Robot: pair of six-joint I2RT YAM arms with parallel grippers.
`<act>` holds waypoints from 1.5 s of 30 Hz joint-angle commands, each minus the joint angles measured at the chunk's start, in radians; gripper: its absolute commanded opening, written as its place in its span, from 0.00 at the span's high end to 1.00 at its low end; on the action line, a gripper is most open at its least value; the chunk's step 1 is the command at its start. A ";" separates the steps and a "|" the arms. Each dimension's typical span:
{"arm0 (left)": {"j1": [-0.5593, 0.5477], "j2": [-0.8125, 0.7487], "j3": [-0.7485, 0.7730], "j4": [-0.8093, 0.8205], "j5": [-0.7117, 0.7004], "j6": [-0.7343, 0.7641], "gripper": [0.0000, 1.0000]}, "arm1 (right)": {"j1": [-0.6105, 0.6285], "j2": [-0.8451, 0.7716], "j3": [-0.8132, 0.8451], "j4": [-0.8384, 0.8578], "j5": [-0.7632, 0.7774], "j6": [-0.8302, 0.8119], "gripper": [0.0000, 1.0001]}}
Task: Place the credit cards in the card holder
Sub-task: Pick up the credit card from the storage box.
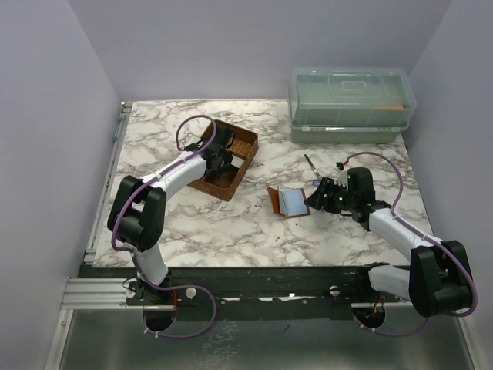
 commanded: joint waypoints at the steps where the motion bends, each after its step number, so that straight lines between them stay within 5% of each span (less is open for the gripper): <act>1: 0.013 -0.048 0.032 0.010 0.061 0.011 0.96 | 0.006 -0.012 -0.014 0.015 -0.020 -0.007 0.44; 10: 0.032 -0.064 0.036 -0.001 0.103 0.008 0.97 | 0.006 0.000 -0.011 0.015 -0.020 -0.009 0.44; 26: 0.044 0.043 0.108 -0.002 0.119 0.031 0.78 | 0.006 0.007 -0.009 0.015 -0.021 -0.011 0.44; 31: 0.045 0.041 0.111 -0.002 0.123 0.040 0.98 | 0.006 0.012 -0.009 0.015 -0.022 -0.011 0.43; 45: 0.057 -0.124 0.025 -0.049 0.188 0.114 1.00 | 0.006 0.046 0.001 0.015 -0.048 -0.018 0.44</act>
